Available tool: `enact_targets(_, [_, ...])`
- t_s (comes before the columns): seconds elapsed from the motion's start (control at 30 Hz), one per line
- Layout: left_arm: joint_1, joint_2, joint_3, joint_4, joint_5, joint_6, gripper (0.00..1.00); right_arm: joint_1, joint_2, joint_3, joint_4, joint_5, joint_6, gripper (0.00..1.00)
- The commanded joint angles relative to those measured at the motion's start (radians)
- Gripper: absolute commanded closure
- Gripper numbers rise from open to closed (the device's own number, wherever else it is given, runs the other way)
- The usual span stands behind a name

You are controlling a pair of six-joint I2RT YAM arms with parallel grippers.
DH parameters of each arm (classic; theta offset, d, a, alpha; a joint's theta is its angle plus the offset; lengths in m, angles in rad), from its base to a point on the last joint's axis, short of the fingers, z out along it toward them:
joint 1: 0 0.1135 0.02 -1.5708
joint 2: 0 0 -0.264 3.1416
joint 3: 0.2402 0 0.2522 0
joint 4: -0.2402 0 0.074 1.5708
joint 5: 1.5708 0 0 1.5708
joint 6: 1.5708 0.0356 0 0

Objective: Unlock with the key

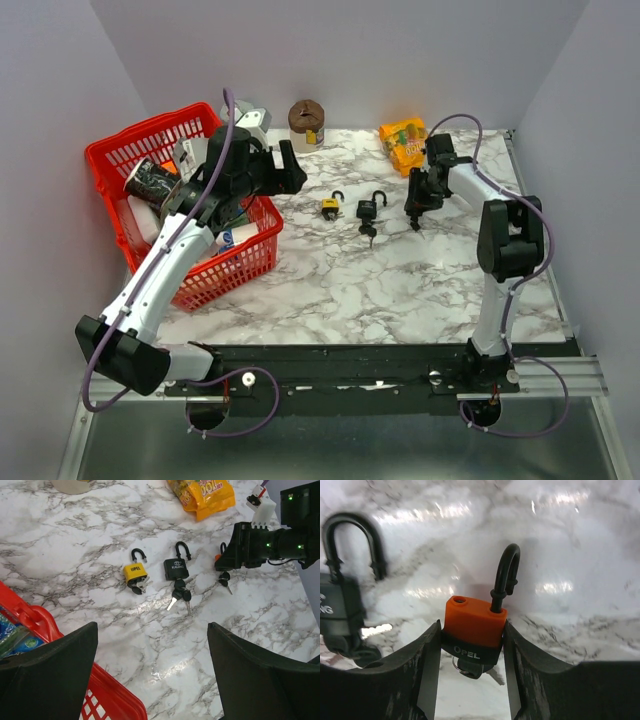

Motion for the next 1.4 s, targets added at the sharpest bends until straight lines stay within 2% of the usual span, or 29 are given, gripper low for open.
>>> enact_targets(0.0, [0.026, -0.016, 0.041, -0.017, -0.05, -0.025, 0.04, 0.004, 0.073, 0.122, -0.037, -0.082, -0.029, 0.65])
enact_targets(0.2, [0.04, -0.019, 0.046, 0.0, -0.065, -0.04, 0.04, 0.004, 0.093, 0.131, -0.046, -0.082, -0.015, 0.61])
enact_targets(0.3, [0.042, -0.024, 0.034, 0.01, -0.067, -0.049, 0.04, 0.004, 0.087, 0.099, -0.042, -0.074, -0.011, 0.54])
enact_targets(0.37, [0.043, -0.025, 0.031, 0.01, -0.068, -0.052, 0.04, 0.004, 0.084, 0.089, -0.037, -0.076, -0.009, 0.53])
enact_targets(0.4, [0.045, -0.027, 0.031, 0.01, -0.068, -0.052, 0.04, 0.002, 0.078, 0.088, -0.03, -0.077, -0.009, 0.5])
enact_targets(0.43, [0.045, -0.028, 0.031, 0.01, -0.071, -0.052, 0.04, 0.002, 0.075, 0.095, -0.028, -0.076, -0.009, 0.41])
enact_targets(0.53, [0.046, -0.036, 0.028, 0.009, -0.07, -0.055, 0.03, 0.004, 0.076, 0.121, -0.042, -0.065, -0.006, 0.32])
enact_targets(0.7, [0.046, -0.056, 0.005, 0.014, -0.074, -0.065, 0.03, 0.004, 0.064, 0.124, -0.049, -0.059, -0.012, 0.25])
enact_targets(0.73, [0.046, -0.06, 0.003, 0.015, -0.076, -0.065, 0.03, 0.004, 0.058, 0.119, -0.049, -0.054, -0.012, 0.13])
enact_targets(0.77, [0.045, -0.065, 0.0, 0.014, -0.082, -0.065, 0.03, 0.002, 0.049, 0.118, -0.049, -0.051, -0.012, 0.11])
enact_targets(1.07, [0.059, -0.085, 0.0, 0.007, -0.085, -0.072, 0.03, 0.002, -0.059, 0.102, -0.028, -0.062, 0.006, 0.08])
enact_targets(1.2, [0.066, -0.109, -0.002, 0.02, -0.082, -0.065, 0.02, -0.002, -0.154, 0.081, -0.014, -0.068, 0.02, 0.08])
enact_targets(1.37, [0.066, -0.154, -0.014, 0.041, -0.099, -0.025, 0.02, -0.016, -0.356, 0.012, -0.005, -0.063, 0.031, 0.08])
